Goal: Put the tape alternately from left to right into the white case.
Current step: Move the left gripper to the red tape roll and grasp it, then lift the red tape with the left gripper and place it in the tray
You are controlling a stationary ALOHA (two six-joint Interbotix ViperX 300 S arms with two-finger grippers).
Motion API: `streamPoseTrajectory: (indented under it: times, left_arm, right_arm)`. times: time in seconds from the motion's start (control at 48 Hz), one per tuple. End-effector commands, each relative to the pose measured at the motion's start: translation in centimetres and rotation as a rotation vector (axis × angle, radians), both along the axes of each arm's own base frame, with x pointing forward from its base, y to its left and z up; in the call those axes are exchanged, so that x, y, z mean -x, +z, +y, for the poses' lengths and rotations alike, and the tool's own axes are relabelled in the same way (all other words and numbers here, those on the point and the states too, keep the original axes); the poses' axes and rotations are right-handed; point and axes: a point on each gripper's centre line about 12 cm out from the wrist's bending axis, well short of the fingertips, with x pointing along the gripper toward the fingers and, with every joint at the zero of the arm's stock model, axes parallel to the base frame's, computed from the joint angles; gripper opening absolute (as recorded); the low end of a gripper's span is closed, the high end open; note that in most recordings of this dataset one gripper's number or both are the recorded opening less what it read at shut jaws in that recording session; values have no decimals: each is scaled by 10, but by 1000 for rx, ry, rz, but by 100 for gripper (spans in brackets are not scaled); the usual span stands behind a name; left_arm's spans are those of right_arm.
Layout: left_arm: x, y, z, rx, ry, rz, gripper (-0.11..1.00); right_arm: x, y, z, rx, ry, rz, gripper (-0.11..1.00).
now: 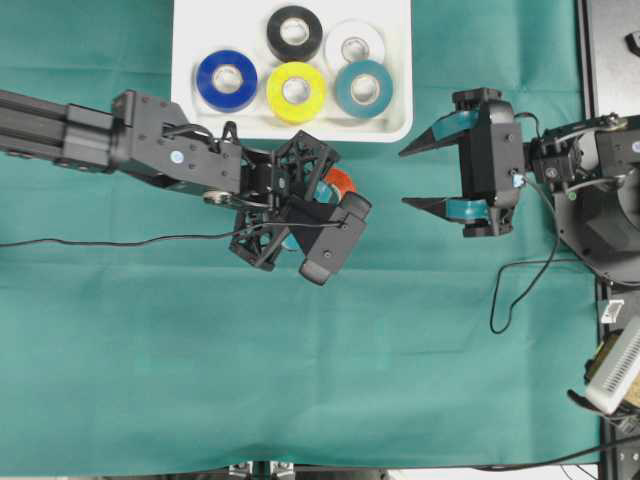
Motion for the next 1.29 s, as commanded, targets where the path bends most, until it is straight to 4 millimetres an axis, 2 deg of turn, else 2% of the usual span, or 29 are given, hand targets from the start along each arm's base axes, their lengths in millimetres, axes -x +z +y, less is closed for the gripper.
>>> streamPoseTrajectory:
  times: [0.0, 0.271, 0.438, 0.584, 0.959, 1.271]
  left_arm:
    - [2, 36, -1, 3, -3, -69, -3]
    - [13, 49, -1, 3, -4, -67, -3]
    - [20, 58, 9, 1, 17, -77, -3]
    - [30, 62, 35, -1, 72, -75, -3]
    - [59, 55, 106, -5, 235, -44, -3]
    - [88, 41, 162, -7, 374, -24, -3]
  right_arm:
    - [-2, 6, 1, -4, 3, -25, 74]
    - [-2, 6, 1, -4, 3, -25, 74]
    - [-3, 7, 1, -4, 3, -28, 74]
    - [-3, 7, 1, -4, 3, -28, 74]
    - [-2, 6, 1, -4, 3, -26, 74]
    - [-2, 5, 1, -4, 3, -20, 74]
